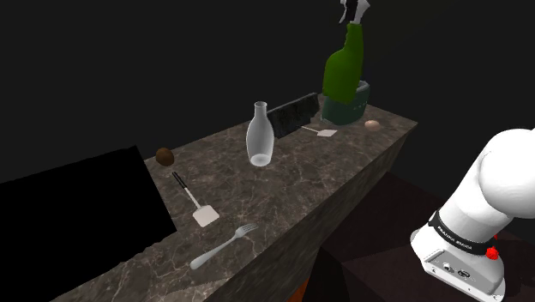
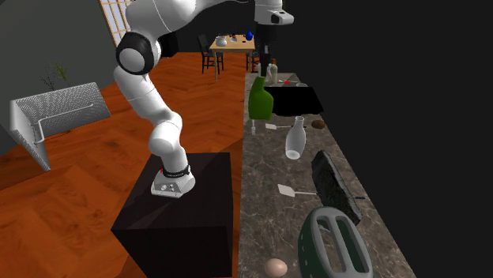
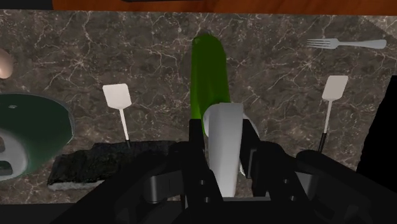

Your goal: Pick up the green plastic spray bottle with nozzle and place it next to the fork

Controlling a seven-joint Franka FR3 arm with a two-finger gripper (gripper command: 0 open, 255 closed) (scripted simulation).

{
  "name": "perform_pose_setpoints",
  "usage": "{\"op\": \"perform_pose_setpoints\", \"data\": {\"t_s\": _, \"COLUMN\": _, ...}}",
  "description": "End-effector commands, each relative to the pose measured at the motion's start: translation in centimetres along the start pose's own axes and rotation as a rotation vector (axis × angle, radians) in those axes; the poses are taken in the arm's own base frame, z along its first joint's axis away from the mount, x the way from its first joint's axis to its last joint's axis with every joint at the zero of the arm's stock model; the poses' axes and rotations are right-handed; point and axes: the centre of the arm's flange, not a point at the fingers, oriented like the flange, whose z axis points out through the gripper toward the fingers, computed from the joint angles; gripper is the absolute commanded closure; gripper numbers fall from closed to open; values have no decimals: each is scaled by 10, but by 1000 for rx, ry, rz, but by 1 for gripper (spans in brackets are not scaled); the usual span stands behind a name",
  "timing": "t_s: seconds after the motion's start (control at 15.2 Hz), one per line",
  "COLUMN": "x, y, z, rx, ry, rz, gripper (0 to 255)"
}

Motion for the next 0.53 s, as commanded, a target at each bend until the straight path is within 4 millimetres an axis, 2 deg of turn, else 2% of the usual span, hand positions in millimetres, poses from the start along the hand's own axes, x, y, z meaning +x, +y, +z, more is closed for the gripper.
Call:
{"op": "perform_pose_setpoints", "data": {"t_s": 0.0, "x": 1, "y": -28, "z": -3, "rx": 1, "ry": 0, "rz": 2, "gripper": 255}}
{"op": "perform_pose_setpoints", "data": {"t_s": 0.46, "x": 9, "y": -120, "z": -3, "rx": 1, "ry": 0, "rz": 2, "gripper": 255}}
